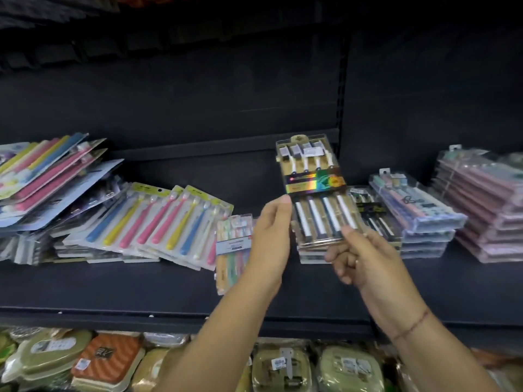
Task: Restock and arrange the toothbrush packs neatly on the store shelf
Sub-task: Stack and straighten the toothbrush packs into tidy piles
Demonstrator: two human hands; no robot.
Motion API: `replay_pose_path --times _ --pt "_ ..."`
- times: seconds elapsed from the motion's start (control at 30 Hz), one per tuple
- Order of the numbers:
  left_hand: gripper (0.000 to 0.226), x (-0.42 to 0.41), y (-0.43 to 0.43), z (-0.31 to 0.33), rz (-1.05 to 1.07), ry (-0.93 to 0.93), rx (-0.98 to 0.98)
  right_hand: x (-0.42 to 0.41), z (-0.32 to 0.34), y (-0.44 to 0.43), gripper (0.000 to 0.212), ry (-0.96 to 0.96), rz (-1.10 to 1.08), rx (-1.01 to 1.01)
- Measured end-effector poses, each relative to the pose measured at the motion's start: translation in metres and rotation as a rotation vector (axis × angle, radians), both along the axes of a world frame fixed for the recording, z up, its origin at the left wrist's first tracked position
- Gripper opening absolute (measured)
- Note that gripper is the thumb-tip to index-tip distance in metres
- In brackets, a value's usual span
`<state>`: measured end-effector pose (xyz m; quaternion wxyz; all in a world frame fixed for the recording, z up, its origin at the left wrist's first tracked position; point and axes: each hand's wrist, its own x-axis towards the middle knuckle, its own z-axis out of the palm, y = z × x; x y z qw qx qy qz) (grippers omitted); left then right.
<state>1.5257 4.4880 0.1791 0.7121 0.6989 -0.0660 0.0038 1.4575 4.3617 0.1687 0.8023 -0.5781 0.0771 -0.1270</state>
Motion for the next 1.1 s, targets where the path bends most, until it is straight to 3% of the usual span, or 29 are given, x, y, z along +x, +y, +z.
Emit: replay_pose_path --times 0.1,0.2,0.37,0.53,0.67,0.8,0.93,0.97,1.03,1.1 --pt "0.051 0.02 -0.019 -0.009 -0.016 -0.023 0.252 -0.002 -0.004 -0.048 0.016 0.045 -0.156 -0.016" --pt "0.069 0.036 -0.032 -0.017 -0.042 0.153 0.27 0.002 -0.015 -0.081 0.013 0.127 -0.202 -0.032" --pt "0.062 0.041 -0.044 -0.027 -0.037 0.27 0.193 0.014 -0.036 -0.093 0.013 0.225 -0.172 0.092" --pt "0.059 0.046 -0.048 -0.034 -0.066 0.272 0.163 0.022 -0.044 -0.087 0.011 0.18 -0.135 0.304" --pt "0.054 0.045 -0.049 -0.031 -0.102 0.249 0.193 0.035 -0.048 -0.08 0.021 0.259 -0.153 0.289" --pt "0.055 0.034 -0.029 -0.028 -0.099 0.146 0.274 0.029 -0.055 -0.056 0.027 0.339 -0.165 0.1" --pt "0.053 0.015 0.041 -0.039 0.111 -0.139 0.443 0.012 -0.063 0.0 0.005 0.221 0.045 -0.283" --pt "0.059 0.012 0.06 -0.047 0.143 -0.157 0.488 0.01 -0.066 0.015 0.011 0.178 0.133 -0.41" --pt "0.072 0.003 0.091 -0.064 0.14 -0.129 0.563 0.015 -0.075 0.038 0.045 0.083 0.264 -0.69" --pt "0.067 -0.005 0.105 -0.081 0.058 -0.087 0.604 0.026 -0.077 0.055 0.068 0.029 0.305 -0.848"
